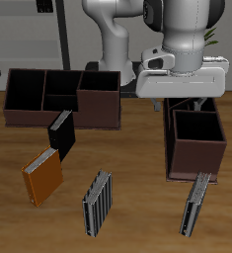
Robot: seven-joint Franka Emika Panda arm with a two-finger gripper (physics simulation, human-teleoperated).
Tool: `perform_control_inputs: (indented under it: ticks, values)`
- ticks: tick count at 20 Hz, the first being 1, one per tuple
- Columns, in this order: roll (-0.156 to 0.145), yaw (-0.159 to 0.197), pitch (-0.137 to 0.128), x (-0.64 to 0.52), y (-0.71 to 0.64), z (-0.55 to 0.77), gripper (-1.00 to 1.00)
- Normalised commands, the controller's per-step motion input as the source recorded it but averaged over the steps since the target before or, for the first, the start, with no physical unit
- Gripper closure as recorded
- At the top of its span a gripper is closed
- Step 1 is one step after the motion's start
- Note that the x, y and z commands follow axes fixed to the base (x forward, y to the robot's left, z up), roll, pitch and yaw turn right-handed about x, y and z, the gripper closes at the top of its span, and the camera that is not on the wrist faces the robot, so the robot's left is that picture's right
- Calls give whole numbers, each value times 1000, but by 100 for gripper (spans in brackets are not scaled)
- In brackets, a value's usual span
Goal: Place the left striped book into the back desk caddy's left compartment
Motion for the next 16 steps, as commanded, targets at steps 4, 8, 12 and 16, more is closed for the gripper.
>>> perform_control_inputs:
  ticks: [4, 8, 12, 16]
  values:
    - [-28, 12, 0, 397, 225, -180, -100]
    - [-16, -35, -2, 364, 66, -46, -100]
    - [-61, -43, 12, 359, -21, -83, -100]
    - [22, -83, 15, 197, 119, -91, -100]
